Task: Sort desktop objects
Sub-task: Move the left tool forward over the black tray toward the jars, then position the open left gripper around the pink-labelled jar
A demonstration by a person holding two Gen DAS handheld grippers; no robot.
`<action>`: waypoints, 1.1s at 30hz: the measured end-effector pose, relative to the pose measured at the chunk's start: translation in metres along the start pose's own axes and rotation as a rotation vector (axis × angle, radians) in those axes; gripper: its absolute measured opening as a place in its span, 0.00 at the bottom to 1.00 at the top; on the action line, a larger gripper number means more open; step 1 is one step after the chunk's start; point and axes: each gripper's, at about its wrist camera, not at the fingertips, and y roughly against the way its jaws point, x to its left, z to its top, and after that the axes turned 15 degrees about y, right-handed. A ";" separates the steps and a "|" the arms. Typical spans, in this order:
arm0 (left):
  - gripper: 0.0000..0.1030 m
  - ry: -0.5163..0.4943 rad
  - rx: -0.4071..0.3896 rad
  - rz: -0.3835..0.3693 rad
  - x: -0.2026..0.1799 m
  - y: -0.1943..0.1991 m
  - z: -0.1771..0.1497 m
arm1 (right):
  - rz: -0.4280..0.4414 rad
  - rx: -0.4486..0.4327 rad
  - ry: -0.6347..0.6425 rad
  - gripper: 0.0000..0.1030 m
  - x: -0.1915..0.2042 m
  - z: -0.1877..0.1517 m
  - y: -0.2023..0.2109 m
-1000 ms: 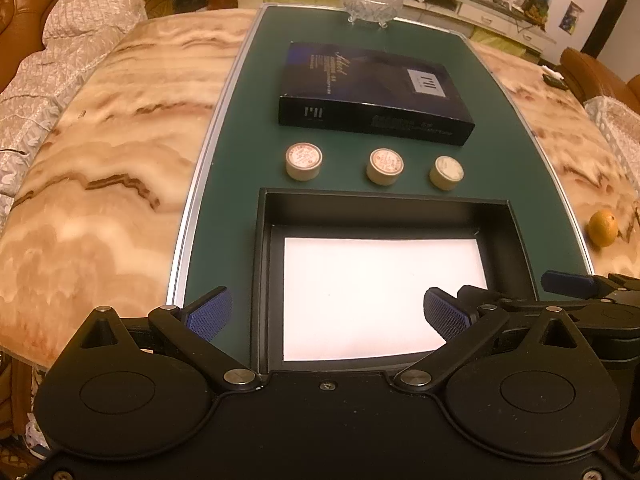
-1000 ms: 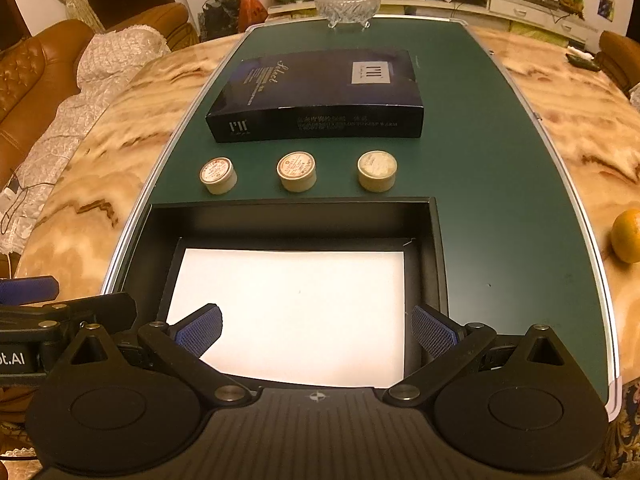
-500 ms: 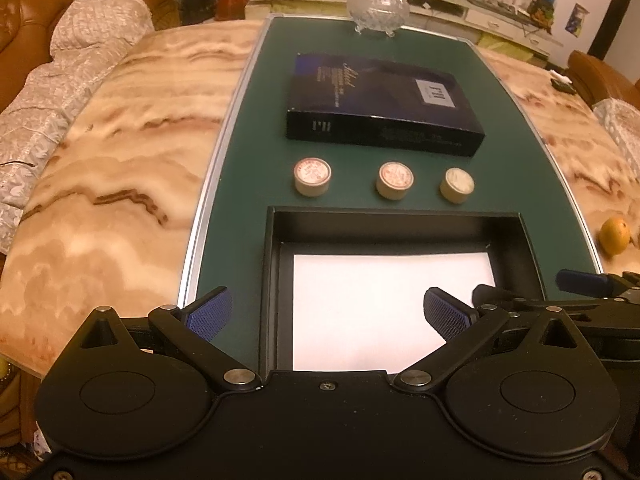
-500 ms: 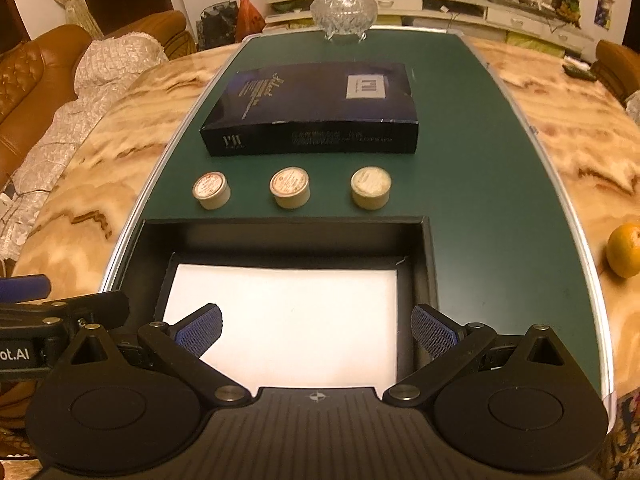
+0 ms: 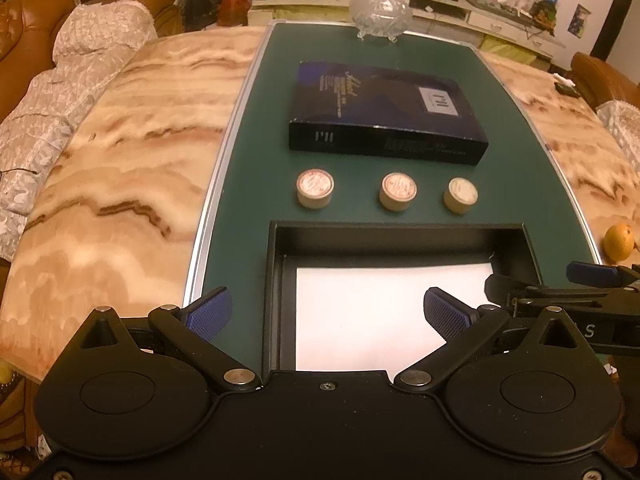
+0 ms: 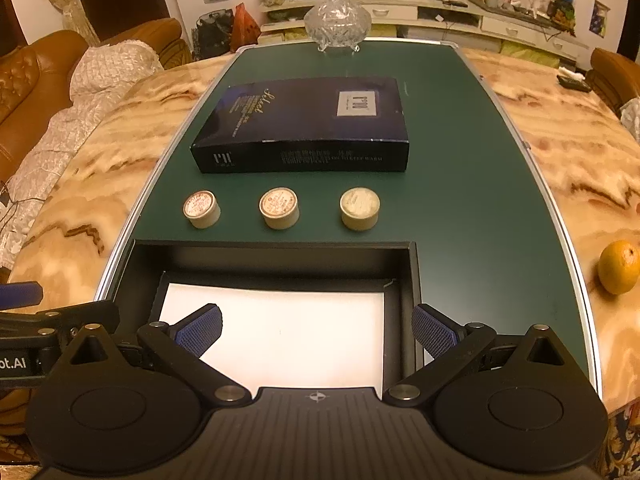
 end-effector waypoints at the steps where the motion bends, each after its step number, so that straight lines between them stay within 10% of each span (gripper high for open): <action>1: 1.00 0.000 -0.002 -0.002 -0.001 0.000 0.001 | -0.001 -0.005 0.002 1.00 0.000 0.002 0.001; 33: 1.00 -0.030 -0.186 -0.074 -0.021 -0.018 0.049 | -0.104 -0.154 0.028 1.00 -0.017 0.048 -0.005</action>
